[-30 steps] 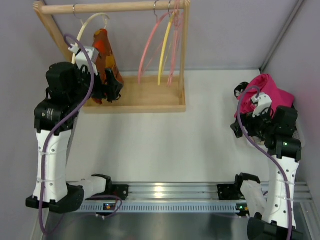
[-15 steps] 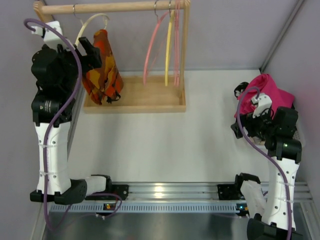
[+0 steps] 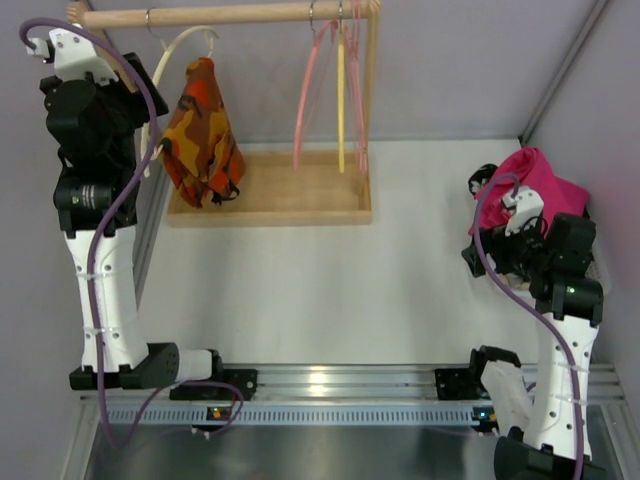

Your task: Remove the trousers from the hanger

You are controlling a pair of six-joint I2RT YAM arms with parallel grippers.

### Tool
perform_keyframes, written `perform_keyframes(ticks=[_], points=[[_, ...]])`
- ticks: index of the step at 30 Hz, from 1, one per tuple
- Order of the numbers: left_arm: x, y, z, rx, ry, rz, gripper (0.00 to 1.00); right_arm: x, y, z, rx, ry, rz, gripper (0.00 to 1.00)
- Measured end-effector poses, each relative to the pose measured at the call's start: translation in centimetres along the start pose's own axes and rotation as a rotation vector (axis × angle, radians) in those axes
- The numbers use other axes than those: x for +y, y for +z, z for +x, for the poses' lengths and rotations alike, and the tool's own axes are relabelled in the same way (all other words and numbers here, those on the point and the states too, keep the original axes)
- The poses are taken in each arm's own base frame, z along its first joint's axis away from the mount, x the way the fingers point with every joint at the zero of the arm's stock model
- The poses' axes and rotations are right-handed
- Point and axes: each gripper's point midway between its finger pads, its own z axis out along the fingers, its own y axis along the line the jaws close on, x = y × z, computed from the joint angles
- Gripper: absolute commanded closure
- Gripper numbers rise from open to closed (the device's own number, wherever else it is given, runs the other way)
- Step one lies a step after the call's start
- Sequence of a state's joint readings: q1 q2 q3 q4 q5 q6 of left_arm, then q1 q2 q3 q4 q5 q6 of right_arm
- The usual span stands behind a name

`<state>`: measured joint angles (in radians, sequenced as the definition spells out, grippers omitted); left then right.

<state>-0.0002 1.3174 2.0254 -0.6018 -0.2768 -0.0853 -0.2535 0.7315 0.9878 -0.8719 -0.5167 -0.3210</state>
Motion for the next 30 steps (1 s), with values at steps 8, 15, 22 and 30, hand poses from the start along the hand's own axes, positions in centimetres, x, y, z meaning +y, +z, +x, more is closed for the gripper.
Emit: perform_keyframes(ticks=[8, 15, 22, 30], points=[[3.1, 3.5, 4.7, 0.157, -0.016, -0.025, 0.17, 0.1, 0.0, 0.6, 0.011, -0.003, 0.0, 0.01], [1.3, 3.1, 6.6, 0.247, -0.107, 0.165, 0.29, 0.0, 0.1, 0.6, 0.011, -0.005, 0.001, 0.01], [-2.5, 1.7, 7.5, 0.327, -0.248, 0.374, 0.4, 0.1, 0.1, 0.8, 0.014, -0.003, 0.0, 0.01], [-5.3, 0.6, 8.8, 0.429, -0.406, 0.522, 0.43, 0.1, 0.1, 0.9, 0.015, -0.003, 0.002, 0.01]])
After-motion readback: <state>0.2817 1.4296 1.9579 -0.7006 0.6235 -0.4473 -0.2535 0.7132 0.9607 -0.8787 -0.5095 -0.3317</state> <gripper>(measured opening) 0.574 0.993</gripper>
